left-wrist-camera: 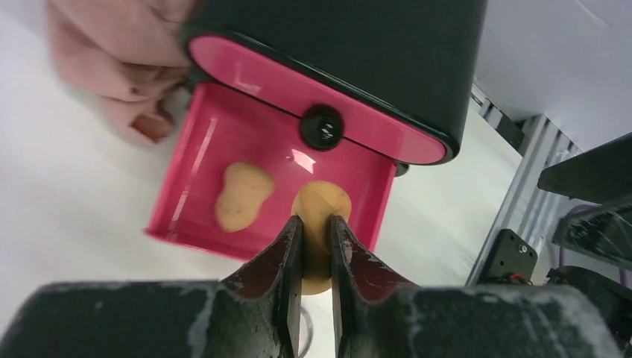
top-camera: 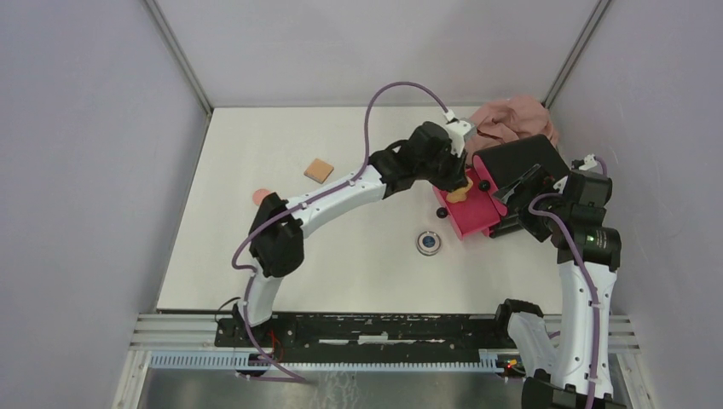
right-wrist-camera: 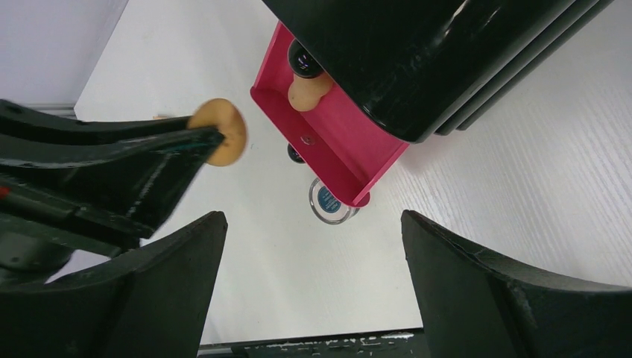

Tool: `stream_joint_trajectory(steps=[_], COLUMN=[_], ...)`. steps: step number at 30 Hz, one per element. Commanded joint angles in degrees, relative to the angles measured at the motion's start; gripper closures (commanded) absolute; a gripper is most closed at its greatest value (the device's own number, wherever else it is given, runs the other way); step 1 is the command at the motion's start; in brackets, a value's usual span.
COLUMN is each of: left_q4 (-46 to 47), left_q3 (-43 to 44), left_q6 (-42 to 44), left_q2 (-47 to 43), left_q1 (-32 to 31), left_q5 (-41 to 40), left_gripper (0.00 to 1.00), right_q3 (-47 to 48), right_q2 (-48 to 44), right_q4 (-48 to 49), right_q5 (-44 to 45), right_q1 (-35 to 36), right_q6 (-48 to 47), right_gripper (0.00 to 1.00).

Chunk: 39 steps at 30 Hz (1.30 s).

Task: Organize the makeup

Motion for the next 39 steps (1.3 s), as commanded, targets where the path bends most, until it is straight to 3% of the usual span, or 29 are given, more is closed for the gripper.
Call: stream_joint_trajectory(steps=[1, 5, 9, 11, 21, 30, 33, 36, 39], left_q4=[2.01, 3.39, 3.96, 3.75, 0.29, 0.44, 3.43, 11.23, 16.12], left_q3=[3.8, 4.04, 4.18, 4.2, -1.92, -22.56, -27.73, -33.16, -34.59], left_q6=[-3.67, -4.2, -4.5, -4.14, -0.15, -2.69, -2.07, 2.13, 6.55], left_q2=[4.17, 5.7, 6.3, 5.94, -2.82, -13.77, -14.41, -13.04, -11.31], left_q1=[-1.43, -2.0, -2.09, -2.1, -1.31, 8.43, 8.23, 7.4, 7.06], left_q5=[4.01, 4.73, 5.86, 5.4, -3.11, -5.83, -2.22, -3.5, 1.39], left_gripper=[0.76, 0.71, 0.42, 0.36, 0.35, 0.34, 0.35, 0.35, 0.32], right_q3=[0.65, 0.45, 0.37, 0.42, 0.15, -0.35, 0.14, 0.43, 0.29], right_q2=[-1.51, -2.22, -2.0, -2.03, -2.85, -3.62, -3.14, -2.84, -2.6], right_q4=[0.96, 0.66, 0.65, 0.77, 0.39, 2.19, 2.1, 2.17, 2.25], right_q5=[0.15, 0.76, 0.5, 0.17, 0.99, -0.07, 0.41, 1.06, 0.05], right_q1=[0.21, 0.28, 0.33, 0.29, 0.25, 0.3, 0.3, 0.31, 0.25], right_q6=[-0.61, -0.59, -0.48, -0.33, -0.15, -1.03, -2.52, -2.43, -1.9], right_gripper=[0.06, 0.06, 0.06, 0.06, 0.06, 0.06, 0.06, 0.06, 0.06])
